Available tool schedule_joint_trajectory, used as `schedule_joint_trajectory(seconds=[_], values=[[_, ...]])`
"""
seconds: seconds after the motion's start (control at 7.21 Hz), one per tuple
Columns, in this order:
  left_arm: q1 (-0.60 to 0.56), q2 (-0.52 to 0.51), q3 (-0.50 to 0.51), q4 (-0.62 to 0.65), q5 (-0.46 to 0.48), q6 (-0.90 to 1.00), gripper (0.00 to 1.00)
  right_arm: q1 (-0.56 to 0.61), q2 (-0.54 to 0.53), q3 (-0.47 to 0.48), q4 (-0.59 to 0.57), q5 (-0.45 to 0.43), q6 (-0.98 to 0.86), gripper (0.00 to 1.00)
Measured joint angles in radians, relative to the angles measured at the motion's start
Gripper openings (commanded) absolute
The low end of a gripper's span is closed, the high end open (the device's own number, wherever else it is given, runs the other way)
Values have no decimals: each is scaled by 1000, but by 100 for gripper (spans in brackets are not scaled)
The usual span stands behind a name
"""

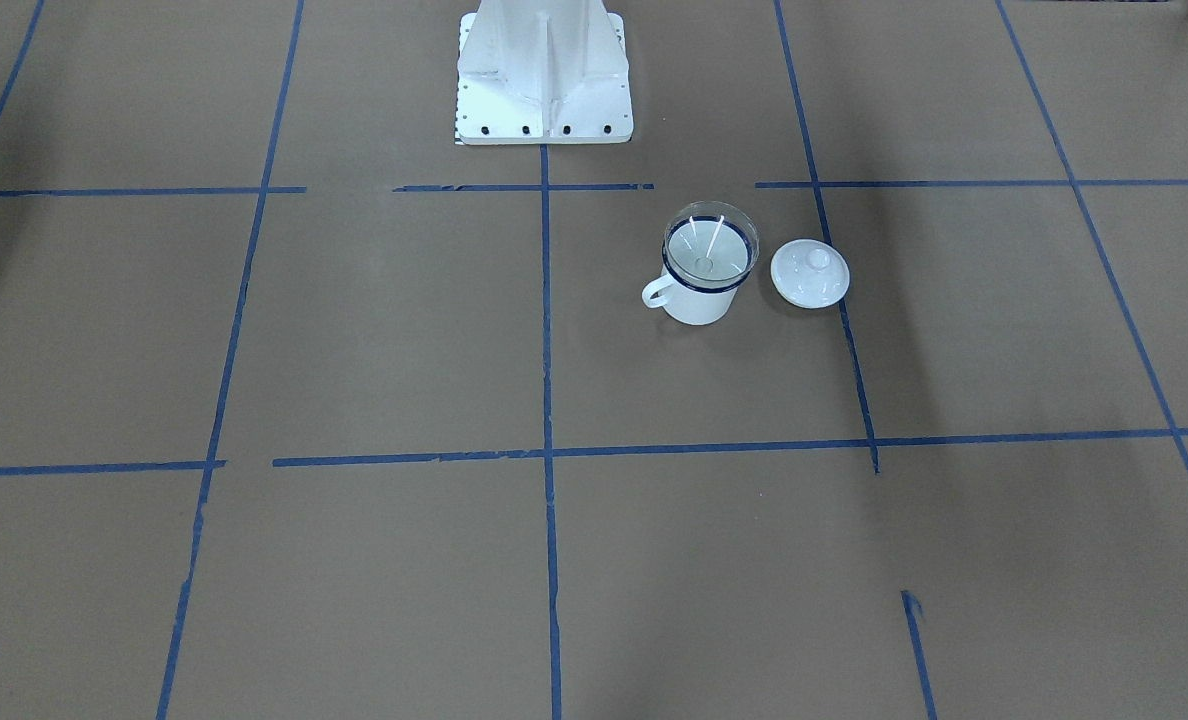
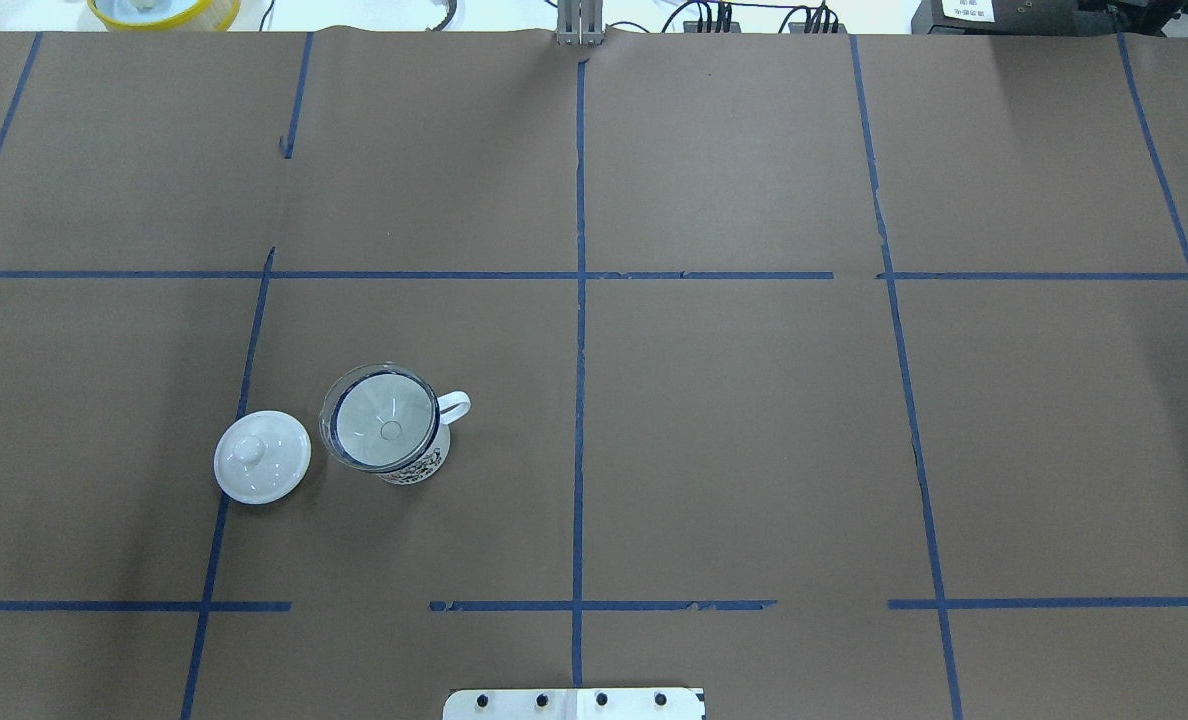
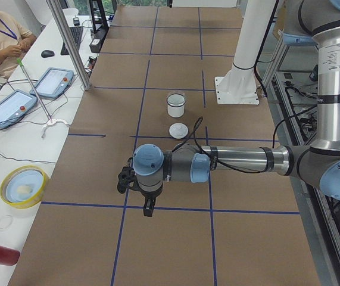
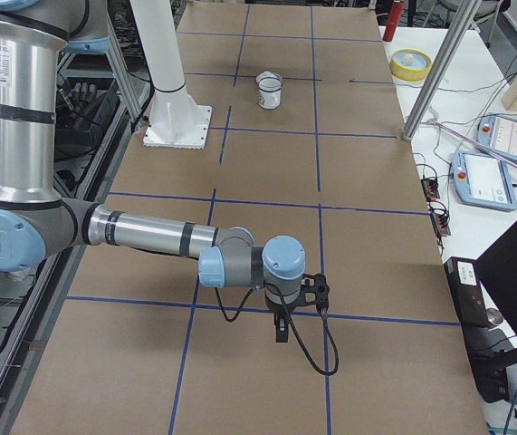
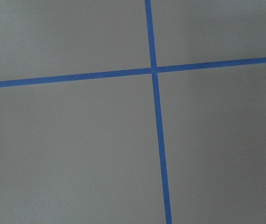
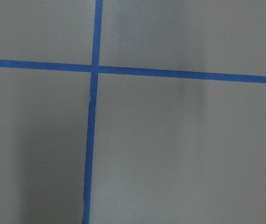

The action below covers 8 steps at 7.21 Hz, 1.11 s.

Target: Remove funnel from cup

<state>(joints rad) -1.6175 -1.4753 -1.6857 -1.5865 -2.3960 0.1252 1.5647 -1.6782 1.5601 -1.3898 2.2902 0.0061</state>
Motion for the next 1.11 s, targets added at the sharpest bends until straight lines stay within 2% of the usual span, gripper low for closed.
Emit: schedule_joint_trajectory(seconds=[0.42, 0.69, 0.83, 1.11], values=[[1, -10, -11, -22, -1, -7, 100, 0, 0, 0, 0, 0, 0, 100], [2, -74, -23, -53, 5, -10, 100, 0, 0, 0, 0, 0, 0, 100], [2, -126, 14, -108, 2, -12, 100, 0, 0, 0, 0, 0, 0, 100], [1, -160, 62, -270, -33, -68, 100, 0, 0, 0, 0, 0, 0, 100]])
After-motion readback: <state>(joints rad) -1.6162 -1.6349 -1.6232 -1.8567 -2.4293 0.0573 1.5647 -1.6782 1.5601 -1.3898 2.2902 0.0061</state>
